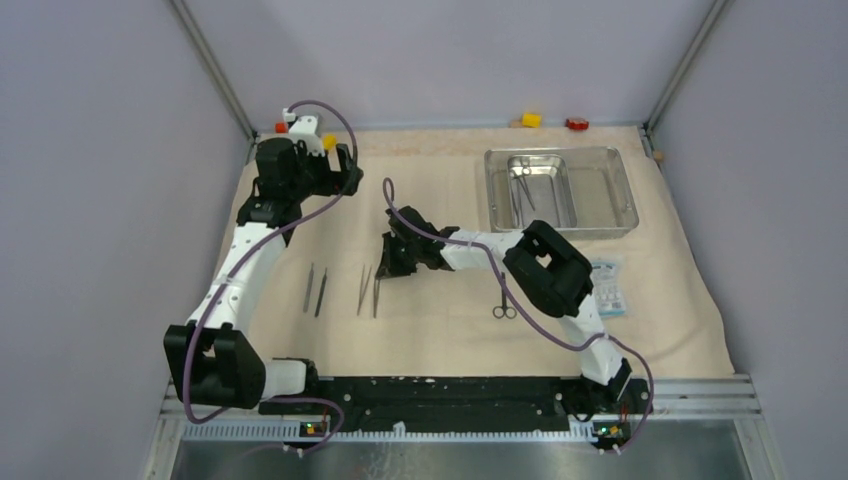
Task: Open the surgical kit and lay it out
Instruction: Place the medical item in the surgical kit.
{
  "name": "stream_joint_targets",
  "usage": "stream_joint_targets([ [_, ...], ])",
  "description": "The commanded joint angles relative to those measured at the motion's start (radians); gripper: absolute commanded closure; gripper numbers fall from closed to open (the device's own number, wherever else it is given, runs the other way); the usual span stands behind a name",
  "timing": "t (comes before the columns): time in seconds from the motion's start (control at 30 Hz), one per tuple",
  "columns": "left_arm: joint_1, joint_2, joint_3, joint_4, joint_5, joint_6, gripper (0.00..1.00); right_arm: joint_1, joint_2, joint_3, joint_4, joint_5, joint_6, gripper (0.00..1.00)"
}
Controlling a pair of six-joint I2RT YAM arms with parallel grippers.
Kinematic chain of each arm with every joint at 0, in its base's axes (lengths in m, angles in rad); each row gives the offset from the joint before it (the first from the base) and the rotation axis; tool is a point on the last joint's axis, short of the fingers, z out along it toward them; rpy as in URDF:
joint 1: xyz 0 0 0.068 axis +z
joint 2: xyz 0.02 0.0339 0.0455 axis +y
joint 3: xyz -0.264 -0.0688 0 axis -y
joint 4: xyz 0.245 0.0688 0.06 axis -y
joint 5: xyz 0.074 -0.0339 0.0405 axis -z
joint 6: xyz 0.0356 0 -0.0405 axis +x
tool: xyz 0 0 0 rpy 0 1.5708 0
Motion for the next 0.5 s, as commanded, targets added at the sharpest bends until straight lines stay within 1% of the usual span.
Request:
stream_joint_targets([
  [0.0,0.006,-0.041,-0.012,0.049,0.023,0.004,0.01,0.016,0.009,0.021,0.012,0.031,-0.011,1.00],
  [0.33,0.007,-0.060,-0.021,0.050,0.031,0.006,0.01,0.028,-0.034,0.014,0.000,0.079,-0.057,1.00],
  [0.47,0.006,-0.068,-0.024,0.049,0.034,0.006,0.01,0.029,-0.044,0.004,-0.009,0.091,-0.053,0.98],
])
